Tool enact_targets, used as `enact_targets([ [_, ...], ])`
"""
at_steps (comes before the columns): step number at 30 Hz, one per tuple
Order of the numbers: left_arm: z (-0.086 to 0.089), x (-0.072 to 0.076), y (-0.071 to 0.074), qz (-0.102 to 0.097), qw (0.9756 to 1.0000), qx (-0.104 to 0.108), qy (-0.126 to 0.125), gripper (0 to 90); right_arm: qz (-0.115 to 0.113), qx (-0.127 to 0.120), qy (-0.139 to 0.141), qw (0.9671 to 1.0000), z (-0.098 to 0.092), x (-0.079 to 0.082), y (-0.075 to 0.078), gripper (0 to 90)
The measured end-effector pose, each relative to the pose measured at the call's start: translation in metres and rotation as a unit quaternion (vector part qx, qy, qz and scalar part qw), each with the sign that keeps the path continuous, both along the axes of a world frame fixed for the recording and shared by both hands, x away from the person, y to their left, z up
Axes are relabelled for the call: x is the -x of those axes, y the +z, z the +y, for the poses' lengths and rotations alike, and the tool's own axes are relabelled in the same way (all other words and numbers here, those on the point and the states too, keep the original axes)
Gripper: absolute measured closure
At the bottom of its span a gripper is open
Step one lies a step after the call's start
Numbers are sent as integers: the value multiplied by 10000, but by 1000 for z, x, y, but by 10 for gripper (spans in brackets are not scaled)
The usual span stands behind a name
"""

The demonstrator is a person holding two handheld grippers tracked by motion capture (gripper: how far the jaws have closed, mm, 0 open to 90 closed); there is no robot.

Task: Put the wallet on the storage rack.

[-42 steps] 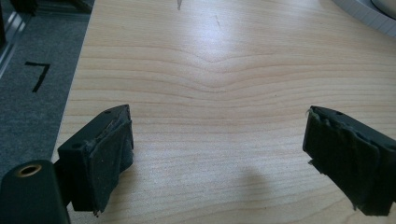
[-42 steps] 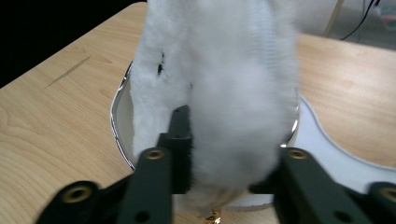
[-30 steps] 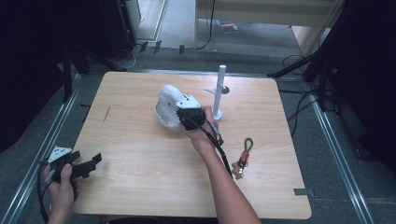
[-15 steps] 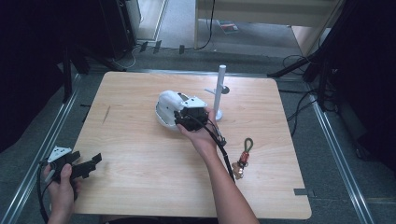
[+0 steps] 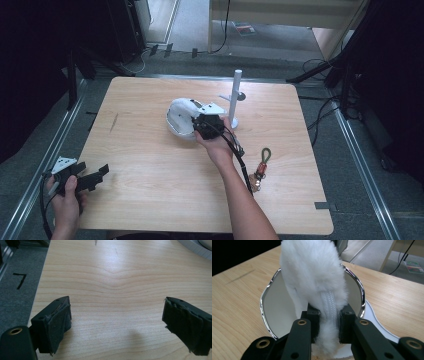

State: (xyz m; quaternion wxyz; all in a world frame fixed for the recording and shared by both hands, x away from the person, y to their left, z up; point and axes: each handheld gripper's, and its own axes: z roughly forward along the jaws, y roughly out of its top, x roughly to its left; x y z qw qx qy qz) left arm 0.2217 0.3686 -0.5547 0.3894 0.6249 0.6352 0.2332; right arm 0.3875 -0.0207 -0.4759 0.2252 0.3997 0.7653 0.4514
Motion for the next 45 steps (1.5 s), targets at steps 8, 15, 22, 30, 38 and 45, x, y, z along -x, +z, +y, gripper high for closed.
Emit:
enact_targets([
  [8, 0, 0, 0, 2, 10000, 8, 3, 94, -38, 150, -104, 9998, -1, 8, 4, 550],
  [15, 0, 0, 0, -17, 10000, 8, 12, 94, -61, 30, -215, 9997, -13, 21, 10, 393],
  [22, 0, 0, 0, -6, 10000, -4, 10, 94, -31, 62, -310, 9995, -27, 40, 15, 353],
  [30, -1, 0, 0, 11, 10000, -19, 8, 94, 219, 120, -527, 9983, -48, 57, 9, 313],
  [38, 0, 1, 0, -3, 10000, 36, -13, 93, 411, 177, -718, 9964, -70, 70, 4, 245],
  [45, -1, 1, 0, -5, 10000, 10, -22, 94, 618, 291, -1006, 9926, -88, 81, -2, 186],
])
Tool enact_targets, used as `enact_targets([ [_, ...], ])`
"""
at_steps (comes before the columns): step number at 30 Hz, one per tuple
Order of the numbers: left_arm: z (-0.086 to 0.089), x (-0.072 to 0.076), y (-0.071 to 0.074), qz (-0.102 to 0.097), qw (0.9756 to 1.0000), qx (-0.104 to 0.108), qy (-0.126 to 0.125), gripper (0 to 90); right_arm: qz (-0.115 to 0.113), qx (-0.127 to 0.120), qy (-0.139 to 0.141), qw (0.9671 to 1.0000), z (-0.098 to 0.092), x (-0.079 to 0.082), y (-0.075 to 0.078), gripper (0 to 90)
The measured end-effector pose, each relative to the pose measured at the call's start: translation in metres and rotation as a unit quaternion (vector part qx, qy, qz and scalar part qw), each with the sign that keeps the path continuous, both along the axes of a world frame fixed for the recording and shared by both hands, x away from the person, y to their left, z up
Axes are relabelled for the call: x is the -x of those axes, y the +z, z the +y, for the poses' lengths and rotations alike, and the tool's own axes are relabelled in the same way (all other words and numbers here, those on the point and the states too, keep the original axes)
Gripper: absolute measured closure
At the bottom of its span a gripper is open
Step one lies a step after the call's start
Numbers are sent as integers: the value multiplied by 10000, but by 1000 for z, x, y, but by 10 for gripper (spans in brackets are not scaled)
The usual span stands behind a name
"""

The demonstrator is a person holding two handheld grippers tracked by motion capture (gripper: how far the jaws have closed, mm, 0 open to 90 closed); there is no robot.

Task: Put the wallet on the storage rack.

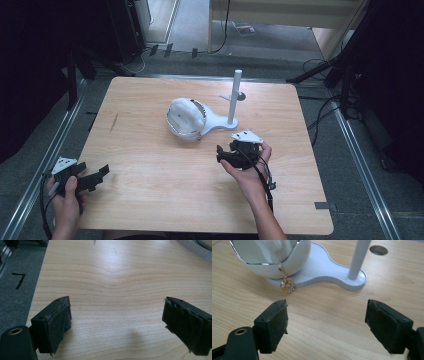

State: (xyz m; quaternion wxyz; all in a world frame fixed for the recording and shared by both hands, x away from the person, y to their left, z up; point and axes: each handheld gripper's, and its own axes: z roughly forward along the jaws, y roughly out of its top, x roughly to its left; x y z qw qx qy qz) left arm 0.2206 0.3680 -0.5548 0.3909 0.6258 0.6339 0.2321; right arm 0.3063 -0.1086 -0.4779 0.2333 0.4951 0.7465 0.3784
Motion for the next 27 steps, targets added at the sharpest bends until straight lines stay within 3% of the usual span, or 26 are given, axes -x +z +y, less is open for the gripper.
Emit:
enact_targets([
  [8, 0, 0, 0, -5, 10000, -3, 8, 94, 260, 167, -276, 9991, -18, 10, -6, 155],
  [18, -1, 2, 1, -99, 9999, -60, 7, 93, 671, 210, -736, 9948, -44, 21, -9, 116],
  [22, -1, 4, 1, -256, 9996, -28, 81, 94, 936, 243, -990, 9904, -55, 23, -14, 124],
  [27, 1, 5, 1, -333, 9993, 88, 112, 94, 1239, 418, -1347, 9822, -65, 20, -21, 132],
])
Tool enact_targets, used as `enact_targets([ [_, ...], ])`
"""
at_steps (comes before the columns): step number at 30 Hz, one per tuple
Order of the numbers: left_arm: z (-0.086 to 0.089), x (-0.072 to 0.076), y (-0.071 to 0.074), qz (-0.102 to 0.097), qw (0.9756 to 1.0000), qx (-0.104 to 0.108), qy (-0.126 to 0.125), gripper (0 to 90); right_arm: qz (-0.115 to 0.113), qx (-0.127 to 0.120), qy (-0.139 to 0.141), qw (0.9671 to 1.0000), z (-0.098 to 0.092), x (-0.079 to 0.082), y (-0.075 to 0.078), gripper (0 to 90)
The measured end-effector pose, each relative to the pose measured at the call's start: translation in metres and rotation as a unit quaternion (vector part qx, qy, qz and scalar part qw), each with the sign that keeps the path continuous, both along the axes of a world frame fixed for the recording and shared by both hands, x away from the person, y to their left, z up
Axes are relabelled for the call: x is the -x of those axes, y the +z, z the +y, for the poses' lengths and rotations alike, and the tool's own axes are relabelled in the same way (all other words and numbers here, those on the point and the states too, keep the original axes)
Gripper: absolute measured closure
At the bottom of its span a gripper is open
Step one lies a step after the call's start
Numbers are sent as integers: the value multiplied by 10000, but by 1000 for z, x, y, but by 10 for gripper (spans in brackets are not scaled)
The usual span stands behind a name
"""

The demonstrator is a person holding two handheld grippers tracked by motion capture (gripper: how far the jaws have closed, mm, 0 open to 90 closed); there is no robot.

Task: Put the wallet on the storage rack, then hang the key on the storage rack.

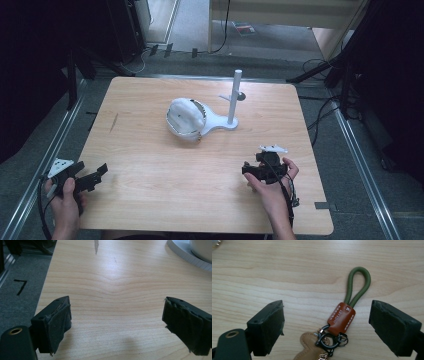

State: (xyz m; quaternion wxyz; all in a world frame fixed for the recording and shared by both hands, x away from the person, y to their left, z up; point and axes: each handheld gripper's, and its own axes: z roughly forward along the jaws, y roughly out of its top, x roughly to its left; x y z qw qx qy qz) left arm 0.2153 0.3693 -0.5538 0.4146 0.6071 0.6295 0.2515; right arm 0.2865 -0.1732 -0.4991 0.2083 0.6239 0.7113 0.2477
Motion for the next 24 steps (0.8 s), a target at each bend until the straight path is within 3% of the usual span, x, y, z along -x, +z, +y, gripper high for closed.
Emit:
enact_targets([
  [5, 0, 0, 0, 5, 10000, -15, -19, 94, 202, -74, -92, 9997, -2, -3, -4, 130],
  [14, 0, -1, 0, 52, 10000, -6, -39, 94, 252, -153, -408, 9987, -9, -5, 2, 140],
  [20, 0, -3, 0, 136, 9999, -18, -62, 93, 345, -59, -480, 9982, -17, -7, 4, 249],
  [22, -1, -4, 0, 168, 9998, -45, -38, 94, 301, -114, -464, 9984, -19, -7, 5, 300],
  [24, -1, -5, 0, 195, 9998, -80, -47, 94, 302, -244, -558, 9977, -20, -8, 5, 288],
])
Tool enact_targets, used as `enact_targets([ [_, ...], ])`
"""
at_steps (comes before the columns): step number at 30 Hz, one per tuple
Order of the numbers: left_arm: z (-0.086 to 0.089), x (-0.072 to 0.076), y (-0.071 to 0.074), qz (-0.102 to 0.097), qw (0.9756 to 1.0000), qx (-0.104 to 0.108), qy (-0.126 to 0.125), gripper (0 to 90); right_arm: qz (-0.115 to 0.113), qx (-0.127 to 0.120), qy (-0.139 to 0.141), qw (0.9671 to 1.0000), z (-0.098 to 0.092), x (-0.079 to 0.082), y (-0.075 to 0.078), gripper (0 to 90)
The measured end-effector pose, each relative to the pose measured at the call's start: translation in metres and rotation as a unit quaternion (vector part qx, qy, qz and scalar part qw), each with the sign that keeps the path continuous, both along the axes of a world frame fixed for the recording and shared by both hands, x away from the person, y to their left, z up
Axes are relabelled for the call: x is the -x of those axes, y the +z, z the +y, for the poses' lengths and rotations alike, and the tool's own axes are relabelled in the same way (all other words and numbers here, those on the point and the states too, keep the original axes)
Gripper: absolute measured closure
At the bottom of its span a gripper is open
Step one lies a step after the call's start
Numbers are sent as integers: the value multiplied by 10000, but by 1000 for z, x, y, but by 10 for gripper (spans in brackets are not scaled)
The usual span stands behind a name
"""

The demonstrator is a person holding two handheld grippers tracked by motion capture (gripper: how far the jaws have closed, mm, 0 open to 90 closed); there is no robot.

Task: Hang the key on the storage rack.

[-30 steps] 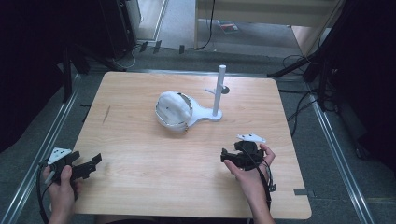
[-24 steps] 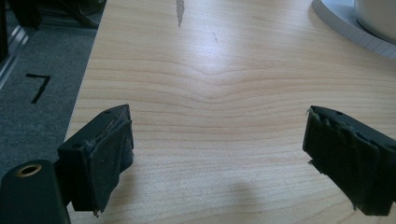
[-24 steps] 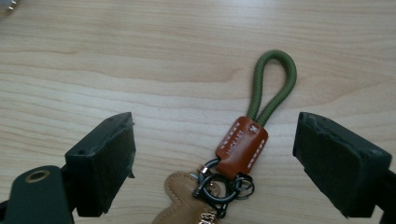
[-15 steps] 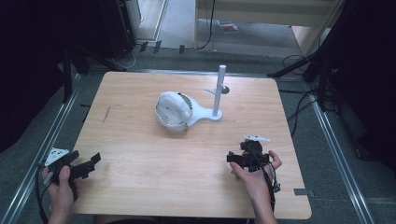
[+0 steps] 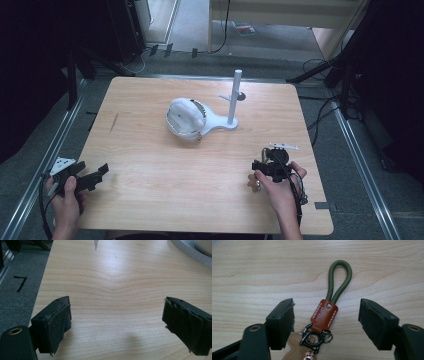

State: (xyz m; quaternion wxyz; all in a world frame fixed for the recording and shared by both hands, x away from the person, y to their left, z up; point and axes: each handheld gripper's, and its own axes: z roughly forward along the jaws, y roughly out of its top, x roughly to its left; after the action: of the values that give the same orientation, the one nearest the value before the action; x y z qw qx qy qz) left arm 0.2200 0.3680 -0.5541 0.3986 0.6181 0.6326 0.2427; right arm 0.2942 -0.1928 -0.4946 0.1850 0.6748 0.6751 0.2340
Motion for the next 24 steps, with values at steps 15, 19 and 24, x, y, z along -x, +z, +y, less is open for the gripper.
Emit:
enact_targets([
  [15, 1, 1, 0, -34, 10000, 55, 11, 94, 896, -477, -529, 9934, -4, -20, -8, 521],
  [19, 1, 1, 0, -28, 10000, 60, 14, 94, 1017, -543, -617, 9914, -7, -24, -10, 559],
  [24, 0, 1, 0, -28, 10000, 46, 4, 94, 1101, -595, -623, 9902, -6, -26, -12, 575],
])
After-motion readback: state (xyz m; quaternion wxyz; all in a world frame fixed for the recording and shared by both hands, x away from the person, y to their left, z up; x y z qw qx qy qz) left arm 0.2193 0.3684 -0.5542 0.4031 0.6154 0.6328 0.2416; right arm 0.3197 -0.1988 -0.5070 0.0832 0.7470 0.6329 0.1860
